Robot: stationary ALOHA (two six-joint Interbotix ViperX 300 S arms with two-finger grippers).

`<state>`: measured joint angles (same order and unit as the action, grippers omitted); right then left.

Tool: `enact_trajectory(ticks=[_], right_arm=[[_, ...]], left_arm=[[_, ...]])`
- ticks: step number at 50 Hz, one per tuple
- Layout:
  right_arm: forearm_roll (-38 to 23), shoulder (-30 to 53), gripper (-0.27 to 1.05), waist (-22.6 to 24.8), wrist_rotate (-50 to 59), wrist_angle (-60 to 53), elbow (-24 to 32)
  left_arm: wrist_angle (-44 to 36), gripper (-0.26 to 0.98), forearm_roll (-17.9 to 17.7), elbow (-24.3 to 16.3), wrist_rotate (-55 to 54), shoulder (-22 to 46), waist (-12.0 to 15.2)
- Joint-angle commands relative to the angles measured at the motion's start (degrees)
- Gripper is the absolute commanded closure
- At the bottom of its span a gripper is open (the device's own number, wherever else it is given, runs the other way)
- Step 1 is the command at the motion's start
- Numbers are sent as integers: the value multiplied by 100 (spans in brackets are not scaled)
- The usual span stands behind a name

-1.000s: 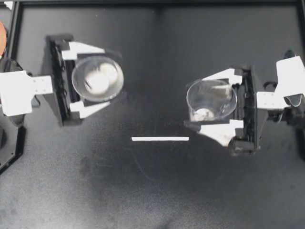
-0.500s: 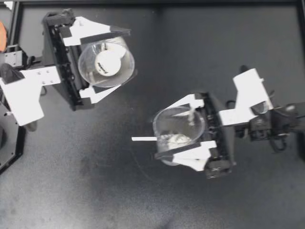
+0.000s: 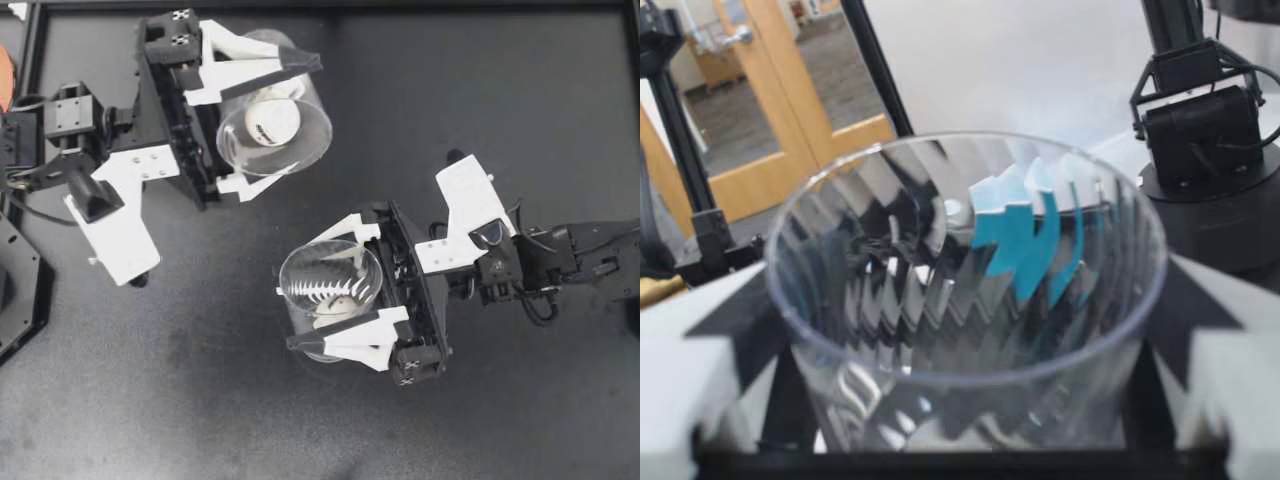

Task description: Transfer one of the two balls in the right glass into the left glass, then transfer it back to the right glass.

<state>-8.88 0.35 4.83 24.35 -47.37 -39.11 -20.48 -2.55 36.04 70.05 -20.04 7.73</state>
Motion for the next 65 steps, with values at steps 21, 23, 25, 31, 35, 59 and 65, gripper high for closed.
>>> enact_trajectory(ticks=[21,23,25,31,35,59,65], right_arm=[[0,18,7,-193,114,79,176],[0,26,7,-211,114,105,185],[0,35,7,-229,114,141,185],[0,35,7,-264,114,229,202],[0,35,7,-290,114,246,202],[0,18,7,-299,114,369,246],[0,35,7,-334,114,396,246]], left_arm=[[-545,-6,26,-149,976,185,-53],[-554,-6,26,-149,1046,193,-70],[-554,-6,18,-149,1099,193,-88],[-554,-6,26,-123,1310,211,-141],[-554,-6,62,-105,1441,237,-167],[-729,-6,53,26,1661,281,-202],[-747,-6,62,44,1705,281,-202]])
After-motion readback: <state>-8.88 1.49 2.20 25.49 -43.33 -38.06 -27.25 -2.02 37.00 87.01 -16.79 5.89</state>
